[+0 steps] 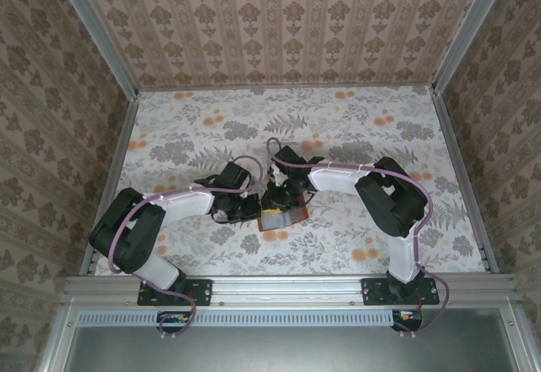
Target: Take the credit cards out of the card holder
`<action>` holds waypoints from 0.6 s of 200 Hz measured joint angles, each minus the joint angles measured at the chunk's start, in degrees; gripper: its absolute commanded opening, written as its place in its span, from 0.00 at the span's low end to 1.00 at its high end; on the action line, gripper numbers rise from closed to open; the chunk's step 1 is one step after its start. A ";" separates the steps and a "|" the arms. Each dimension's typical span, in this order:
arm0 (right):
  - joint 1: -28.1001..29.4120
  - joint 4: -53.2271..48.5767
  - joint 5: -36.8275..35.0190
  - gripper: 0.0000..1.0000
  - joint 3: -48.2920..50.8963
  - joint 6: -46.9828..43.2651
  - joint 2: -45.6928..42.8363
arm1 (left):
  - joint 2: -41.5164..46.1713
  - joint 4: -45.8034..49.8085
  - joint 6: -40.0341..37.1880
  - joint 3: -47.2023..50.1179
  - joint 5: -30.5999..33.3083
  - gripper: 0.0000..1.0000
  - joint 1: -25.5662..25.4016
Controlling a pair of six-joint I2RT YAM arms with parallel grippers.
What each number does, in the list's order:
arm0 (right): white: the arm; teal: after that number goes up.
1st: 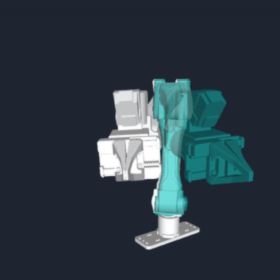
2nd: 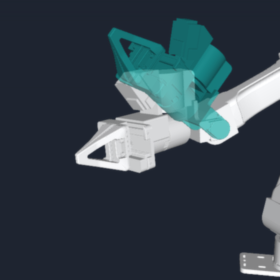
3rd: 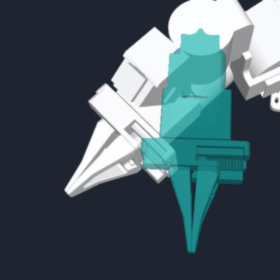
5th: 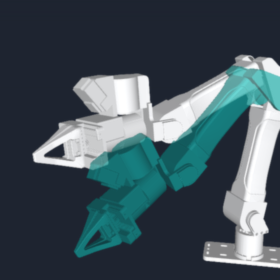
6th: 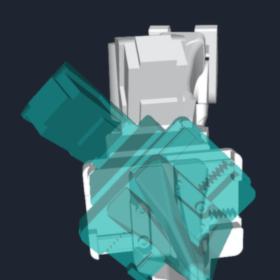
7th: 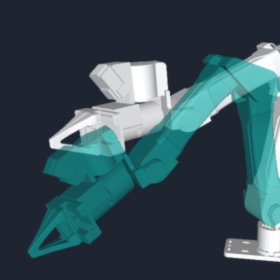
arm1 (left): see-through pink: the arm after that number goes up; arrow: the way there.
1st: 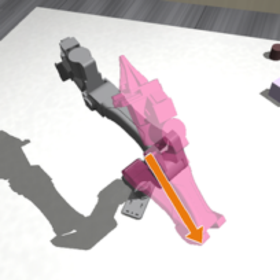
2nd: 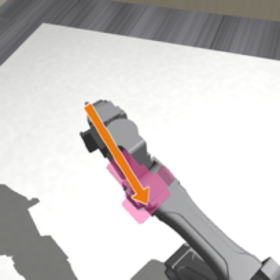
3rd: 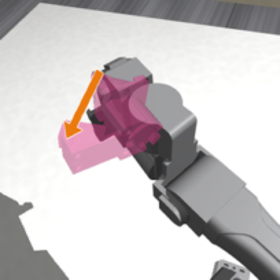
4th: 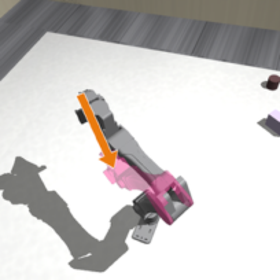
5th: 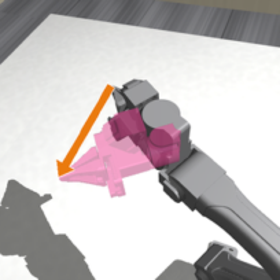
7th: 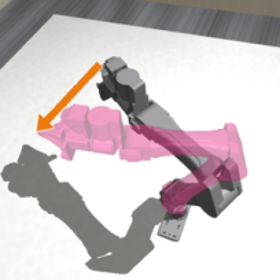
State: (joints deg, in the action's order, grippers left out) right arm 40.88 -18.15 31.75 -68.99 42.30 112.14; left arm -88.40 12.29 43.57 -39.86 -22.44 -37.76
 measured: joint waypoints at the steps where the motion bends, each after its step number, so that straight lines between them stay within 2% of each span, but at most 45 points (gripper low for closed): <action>1: 0.00 -0.02 0.00 0.23 -0.02 0.00 0.00 | 0.00 -0.07 0.00 0.02 -0.11 0.01 0.00; 53: 0.15 -3.74 -3.21 0.31 -1.46 -1.42 0.00 | -0.39 -1.16 -0.02 0.09 -0.81 0.01 0.26; 120: 2.34 -14.25 -14.73 0.44 -5.11 -5.70 -1.73 | -0.98 -2.56 -0.02 0.09 -1.62 0.01 0.26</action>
State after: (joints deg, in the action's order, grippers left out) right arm 43.22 -32.40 17.02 -74.11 36.60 110.41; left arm -89.38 9.74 43.55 -39.77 -24.05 -37.50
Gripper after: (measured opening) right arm 0.422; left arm 0.060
